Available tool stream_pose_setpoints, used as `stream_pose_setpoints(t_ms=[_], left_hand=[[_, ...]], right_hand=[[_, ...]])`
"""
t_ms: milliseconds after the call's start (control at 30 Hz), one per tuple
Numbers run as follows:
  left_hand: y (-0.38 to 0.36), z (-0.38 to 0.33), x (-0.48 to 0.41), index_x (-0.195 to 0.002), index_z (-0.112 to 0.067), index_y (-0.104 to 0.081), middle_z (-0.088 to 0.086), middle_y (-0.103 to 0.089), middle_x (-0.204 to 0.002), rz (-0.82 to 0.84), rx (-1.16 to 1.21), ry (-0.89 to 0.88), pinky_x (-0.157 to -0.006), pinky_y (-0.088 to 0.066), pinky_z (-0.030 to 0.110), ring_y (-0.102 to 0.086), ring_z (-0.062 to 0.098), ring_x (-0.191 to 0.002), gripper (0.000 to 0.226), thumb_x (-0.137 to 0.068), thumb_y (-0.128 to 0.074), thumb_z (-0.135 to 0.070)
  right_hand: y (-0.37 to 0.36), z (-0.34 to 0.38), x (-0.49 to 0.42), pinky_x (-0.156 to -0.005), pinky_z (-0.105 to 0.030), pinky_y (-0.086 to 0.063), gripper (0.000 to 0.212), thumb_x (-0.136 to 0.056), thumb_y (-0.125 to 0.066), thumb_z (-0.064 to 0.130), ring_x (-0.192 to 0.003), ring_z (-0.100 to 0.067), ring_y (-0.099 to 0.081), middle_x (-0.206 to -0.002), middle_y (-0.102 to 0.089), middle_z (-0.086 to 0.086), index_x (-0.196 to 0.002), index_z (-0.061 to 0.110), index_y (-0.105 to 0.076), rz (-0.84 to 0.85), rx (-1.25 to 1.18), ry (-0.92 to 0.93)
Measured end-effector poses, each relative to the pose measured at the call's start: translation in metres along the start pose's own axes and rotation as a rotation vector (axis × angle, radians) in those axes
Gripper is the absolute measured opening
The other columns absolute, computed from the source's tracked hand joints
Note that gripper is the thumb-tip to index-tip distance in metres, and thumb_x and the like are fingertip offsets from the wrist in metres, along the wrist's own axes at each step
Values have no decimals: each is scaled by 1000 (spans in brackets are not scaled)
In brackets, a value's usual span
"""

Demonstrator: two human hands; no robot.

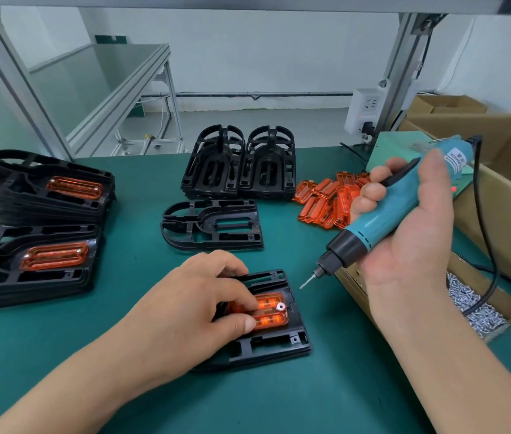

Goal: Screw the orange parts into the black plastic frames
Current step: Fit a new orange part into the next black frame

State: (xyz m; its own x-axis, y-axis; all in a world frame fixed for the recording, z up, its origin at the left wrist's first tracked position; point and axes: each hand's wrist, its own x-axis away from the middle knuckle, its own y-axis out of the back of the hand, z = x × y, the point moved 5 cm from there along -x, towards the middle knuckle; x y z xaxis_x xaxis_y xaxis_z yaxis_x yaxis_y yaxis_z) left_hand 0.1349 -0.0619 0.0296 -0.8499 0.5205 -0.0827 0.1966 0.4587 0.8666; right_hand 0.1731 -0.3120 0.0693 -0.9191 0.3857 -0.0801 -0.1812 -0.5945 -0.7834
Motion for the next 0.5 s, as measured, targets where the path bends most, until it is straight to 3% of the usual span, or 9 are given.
stream_pose_setpoints(t_ms=[200, 367, 500], left_hand=[[0, -1, 1, -106, -55, -65, -41, -36, -132, 24, 8, 6, -94, -35, 13, -36, -12, -129, 18, -89, -68, -61], [-5, -5, 0, -127, -59, -53, -36, -37, -127, -3, -81, -15, -99, -40, 23, -39, -3, -124, 38, -91, -55, -69], [-5, -3, -1, -133, -59, -52, -36, -36, -127, -5, -88, -13, -101, -41, 25, -38, -5, -123, 43, -91, -53, -70]], right_hand=[[-2, 0, 2, -57, -22, -50, 31, -106, -62, 44, -62, -11, -57, -84, -66, -1, -99, 14, -62, -4, 12, -5], [-9, 2, 9, -58, -20, -47, 31, -108, -55, 44, -62, -9, -54, -81, -62, 1, -96, 16, -58, -34, 41, -28], [-17, 5, 16, -67, -21, -42, 36, -113, -38, 49, -68, -5, -48, -79, -52, 9, -90, 22, -49, -1, 137, -101]])
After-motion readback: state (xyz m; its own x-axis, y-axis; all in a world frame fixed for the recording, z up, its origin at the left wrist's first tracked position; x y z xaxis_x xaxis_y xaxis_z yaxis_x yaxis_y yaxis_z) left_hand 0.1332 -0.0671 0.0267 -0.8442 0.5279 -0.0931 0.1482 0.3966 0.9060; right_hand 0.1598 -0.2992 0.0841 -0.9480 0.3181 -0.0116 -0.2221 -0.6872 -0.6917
